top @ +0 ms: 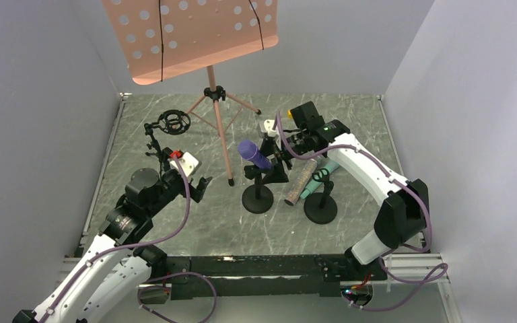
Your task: Attach the microphones to the stand
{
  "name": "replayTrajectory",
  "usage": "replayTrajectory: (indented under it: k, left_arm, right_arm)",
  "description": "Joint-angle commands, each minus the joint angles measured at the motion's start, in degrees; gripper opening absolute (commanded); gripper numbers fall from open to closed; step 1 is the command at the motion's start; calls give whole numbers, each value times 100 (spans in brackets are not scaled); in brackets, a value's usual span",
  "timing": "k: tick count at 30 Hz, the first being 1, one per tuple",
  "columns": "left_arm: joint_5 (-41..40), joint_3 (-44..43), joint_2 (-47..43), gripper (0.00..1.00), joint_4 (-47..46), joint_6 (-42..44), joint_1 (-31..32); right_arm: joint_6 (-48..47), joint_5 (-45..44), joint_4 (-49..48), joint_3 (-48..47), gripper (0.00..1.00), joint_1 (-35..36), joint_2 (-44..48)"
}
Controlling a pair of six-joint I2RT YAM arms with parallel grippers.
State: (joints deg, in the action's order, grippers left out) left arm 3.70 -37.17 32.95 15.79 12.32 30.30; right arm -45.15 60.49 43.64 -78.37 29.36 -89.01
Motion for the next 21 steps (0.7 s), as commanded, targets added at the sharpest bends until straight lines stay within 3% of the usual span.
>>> replayTrajectory:
  k: [1, 16, 21]
  left_arm:
    - [118, -36, -52, 99, -113, -109, -44]
    - [322, -27, -43, 99, -162, -133, -125]
    - [411, 15, -121, 99, -233, -129, -157]
  right_arm:
    - [-5, -8, -164, 46, 85, 83, 165]
    - [124, -403, -207, -47, 26, 112, 356]
    - [279, -145, 260, -1029, 17, 106, -90]
